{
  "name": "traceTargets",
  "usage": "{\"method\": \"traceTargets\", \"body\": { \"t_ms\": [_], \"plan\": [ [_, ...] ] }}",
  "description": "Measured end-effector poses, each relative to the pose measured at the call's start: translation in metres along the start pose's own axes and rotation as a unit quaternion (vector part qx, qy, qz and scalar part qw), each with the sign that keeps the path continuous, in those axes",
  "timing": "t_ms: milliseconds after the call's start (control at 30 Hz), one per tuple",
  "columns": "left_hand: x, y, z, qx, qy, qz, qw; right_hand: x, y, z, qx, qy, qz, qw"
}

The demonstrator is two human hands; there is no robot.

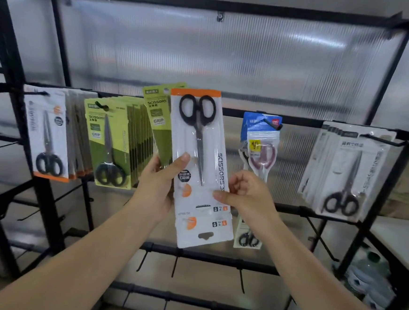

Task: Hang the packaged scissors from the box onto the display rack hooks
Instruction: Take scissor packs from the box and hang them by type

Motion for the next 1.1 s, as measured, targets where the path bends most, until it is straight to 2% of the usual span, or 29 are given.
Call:
{"method": "traceTargets", "body": {
  "t_ms": [200, 400, 533, 700, 800, 933, 1100],
  "plan": [
    [0.007, -0.008, -0.010, 0.030, 0.050, -0.008, 0.998, -0.005, 0.000, -0.005, -0.065, 0.035, 0.043, 0.996],
    [0.007, -0.012, -0.014, 0.012, 0.023, 0.049, 0.998, -0.019, -0.008, -0.012, -0.064, 0.056, 0.053, 0.995],
    [0.005, -0.006, -0.017, -0.011, 0.005, 0.035, 0.999, -0.024, -0.012, -0.017, -0.047, 0.031, 0.104, 0.993],
    [0.000, -0.006, -0.017, -0.001, -0.005, -0.026, 1.000, -0.030, -0.020, -0.029, 0.046, -0.098, 0.181, 0.977],
    [-0.003, -0.006, -0.015, 0.002, 0.007, -0.019, 1.000, -0.026, -0.020, -0.029, 0.069, -0.101, 0.200, 0.972],
    [-0.006, 0.004, -0.010, 0.012, 0.000, -0.010, 1.000, -0.024, -0.009, -0.021, 0.000, -0.088, 0.183, 0.979],
    [-0.016, 0.019, -0.009, 0.031, -0.027, -0.033, 0.999, -0.022, 0.019, -0.014, -0.110, -0.065, 0.219, 0.967]
  ]
}}
Point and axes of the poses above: each hand's wrist, its own z-axis towards the middle knuckle, its own y-axis out of the back of the hand, x = y × z, the point moved 1 cm from there along z, towards the middle knuckle, and after that the axes turned 5 degrees about z, right-handed, at the moved point
